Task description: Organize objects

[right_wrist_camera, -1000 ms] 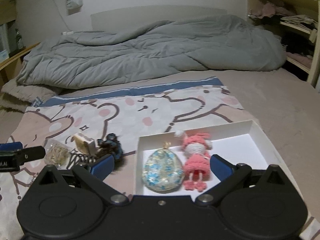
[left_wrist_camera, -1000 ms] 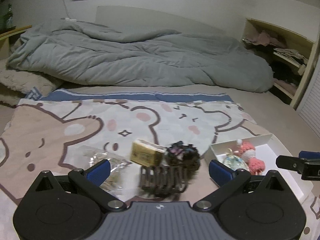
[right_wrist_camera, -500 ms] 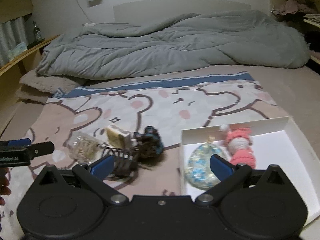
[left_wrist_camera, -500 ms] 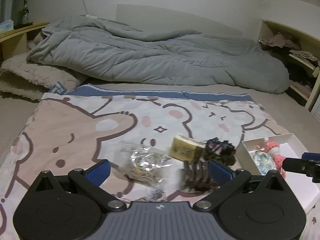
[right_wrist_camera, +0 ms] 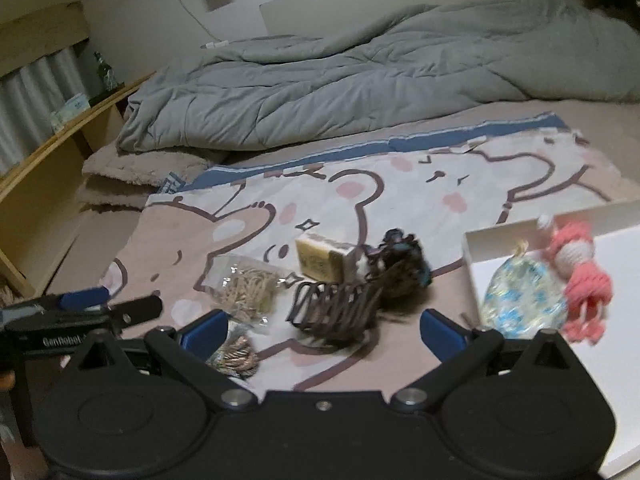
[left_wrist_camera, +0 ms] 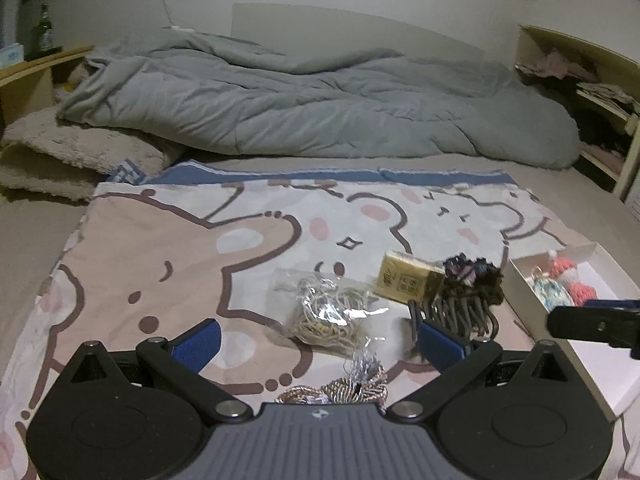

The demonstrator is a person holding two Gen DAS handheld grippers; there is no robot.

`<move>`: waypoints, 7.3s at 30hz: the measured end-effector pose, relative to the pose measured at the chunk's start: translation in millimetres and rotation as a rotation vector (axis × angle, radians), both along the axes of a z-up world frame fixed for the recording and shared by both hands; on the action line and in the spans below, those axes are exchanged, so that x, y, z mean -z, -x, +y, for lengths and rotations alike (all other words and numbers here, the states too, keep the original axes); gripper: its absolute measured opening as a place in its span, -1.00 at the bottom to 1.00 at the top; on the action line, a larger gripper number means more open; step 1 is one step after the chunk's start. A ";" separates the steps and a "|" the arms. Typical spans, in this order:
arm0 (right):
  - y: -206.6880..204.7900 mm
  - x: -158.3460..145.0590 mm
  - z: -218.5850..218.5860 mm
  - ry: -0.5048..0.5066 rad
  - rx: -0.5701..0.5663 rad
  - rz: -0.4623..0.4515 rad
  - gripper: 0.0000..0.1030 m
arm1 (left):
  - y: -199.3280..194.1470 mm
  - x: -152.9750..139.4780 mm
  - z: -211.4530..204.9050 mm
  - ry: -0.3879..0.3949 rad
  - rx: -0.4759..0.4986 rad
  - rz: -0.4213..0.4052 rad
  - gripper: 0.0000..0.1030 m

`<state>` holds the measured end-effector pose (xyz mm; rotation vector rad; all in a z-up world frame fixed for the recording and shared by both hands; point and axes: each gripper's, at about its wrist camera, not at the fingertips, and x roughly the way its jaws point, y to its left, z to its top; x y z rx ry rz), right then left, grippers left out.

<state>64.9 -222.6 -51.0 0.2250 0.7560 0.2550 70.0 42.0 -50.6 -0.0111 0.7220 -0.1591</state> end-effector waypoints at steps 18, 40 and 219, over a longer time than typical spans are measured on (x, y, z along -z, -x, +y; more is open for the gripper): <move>1.8 62.8 66.1 0.116 -0.326 0.056 0.56 | -17.9 28.3 24.9 -0.052 0.163 0.085 0.97; 3.0 87.3 83.0 0.134 -0.551 0.154 -0.20 | -60.2 93.1 17.0 0.200 0.153 0.333 0.64; -30.0 26.1 -303.1 0.209 0.392 -0.018 0.00 | -100.2 39.2 -345.1 0.479 0.345 0.283 0.58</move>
